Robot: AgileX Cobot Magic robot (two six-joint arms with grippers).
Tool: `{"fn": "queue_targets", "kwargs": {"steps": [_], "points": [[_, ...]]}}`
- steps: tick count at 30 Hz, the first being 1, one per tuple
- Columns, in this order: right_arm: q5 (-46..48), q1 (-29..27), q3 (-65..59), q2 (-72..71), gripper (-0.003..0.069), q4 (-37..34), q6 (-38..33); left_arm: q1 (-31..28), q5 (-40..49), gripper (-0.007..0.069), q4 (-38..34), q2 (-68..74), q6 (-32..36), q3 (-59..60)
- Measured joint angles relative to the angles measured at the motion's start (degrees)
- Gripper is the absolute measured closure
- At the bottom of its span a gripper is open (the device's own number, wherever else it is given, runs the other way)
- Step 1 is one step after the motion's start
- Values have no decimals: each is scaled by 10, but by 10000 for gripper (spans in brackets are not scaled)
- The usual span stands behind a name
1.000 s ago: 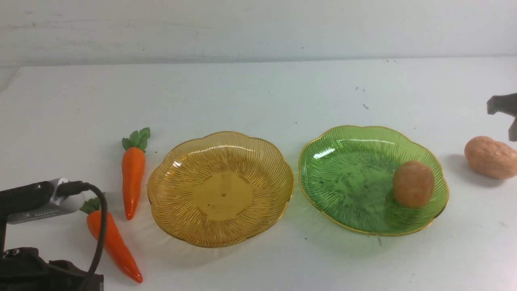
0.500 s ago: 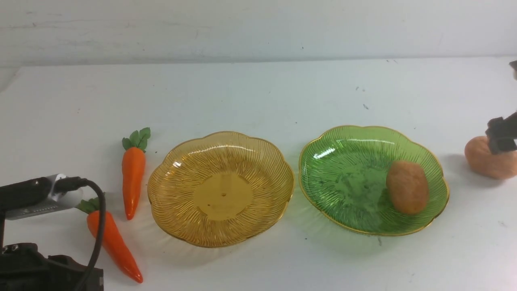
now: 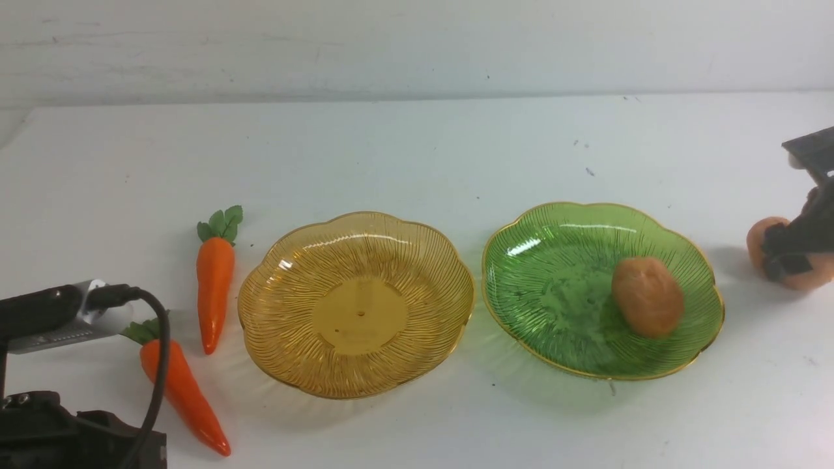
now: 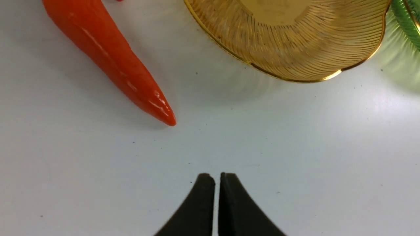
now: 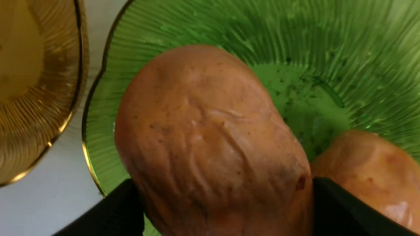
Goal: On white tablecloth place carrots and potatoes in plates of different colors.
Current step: 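Put the potato onto the plate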
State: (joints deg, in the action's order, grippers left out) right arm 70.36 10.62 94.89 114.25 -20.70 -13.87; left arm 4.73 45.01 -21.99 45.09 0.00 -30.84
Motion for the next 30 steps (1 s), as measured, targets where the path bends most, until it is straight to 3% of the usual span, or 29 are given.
{"fn": "queue_targets", "kwargs": {"steps": [5,7,11,15,19,22,26,30], "points": [[-2,74,-1,17,62,116,48,0,14,539,9,0,-28,0],[-1,86,-1,20,47,145,72,0,13,471,14,0,-46,0],[0,88,6,20,-20,177,88,0,8,320,28,0,-64,0],[1,89,26,20,-32,185,121,0,6,141,46,0,-84,0],[1,90,25,17,-19,186,131,0,6,56,90,0,-124,0],[1,90,14,-17,43,184,135,0,2,47,150,17,-201,0],[1,90,-23,-122,223,179,144,0,-31,47,171,96,-251,0],[11,90,-66,-250,411,179,146,0,-130,47,169,211,-270,0]]}}
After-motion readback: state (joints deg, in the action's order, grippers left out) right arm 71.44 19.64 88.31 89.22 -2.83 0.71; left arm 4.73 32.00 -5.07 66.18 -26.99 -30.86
